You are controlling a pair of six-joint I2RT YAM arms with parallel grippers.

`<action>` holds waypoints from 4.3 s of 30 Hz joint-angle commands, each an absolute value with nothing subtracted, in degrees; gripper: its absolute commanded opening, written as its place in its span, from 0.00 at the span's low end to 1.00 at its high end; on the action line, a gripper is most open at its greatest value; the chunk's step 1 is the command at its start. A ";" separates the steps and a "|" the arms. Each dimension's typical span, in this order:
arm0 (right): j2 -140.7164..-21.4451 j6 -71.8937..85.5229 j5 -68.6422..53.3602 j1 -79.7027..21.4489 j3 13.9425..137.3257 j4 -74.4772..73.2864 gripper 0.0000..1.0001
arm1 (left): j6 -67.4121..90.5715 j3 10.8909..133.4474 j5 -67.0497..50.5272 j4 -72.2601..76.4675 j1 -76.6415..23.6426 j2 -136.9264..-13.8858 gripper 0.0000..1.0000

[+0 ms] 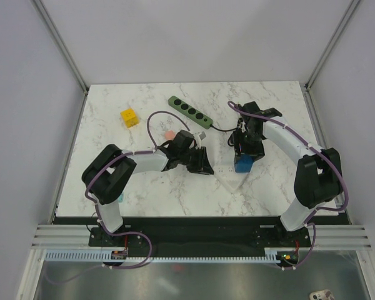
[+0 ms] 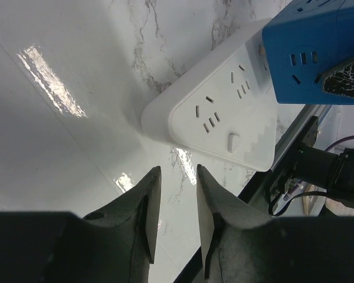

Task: Insert the plug

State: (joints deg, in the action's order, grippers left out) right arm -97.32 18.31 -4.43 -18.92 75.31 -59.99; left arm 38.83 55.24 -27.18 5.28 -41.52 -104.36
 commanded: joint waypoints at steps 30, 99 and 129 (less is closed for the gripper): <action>-100.90 21.79 -0.97 -17.40 67.14 -60.90 0.00 | 41.75 61.61 -23.57 5.89 -43.95 -114.70 0.41; -121.46 20.92 4.04 -15.56 81.47 -67.59 0.00 | 39.73 63.02 -17.32 0.35 -43.86 -116.19 0.31; -122.52 21.98 7.56 -16.17 86.13 -65.92 0.00 | 44.65 55.39 -15.56 3.60 -45.09 -110.66 0.30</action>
State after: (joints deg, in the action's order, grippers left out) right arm -112.38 23.31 -4.91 -15.73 90.28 -78.08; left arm 44.84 60.49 -23.64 8.58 -44.25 -110.32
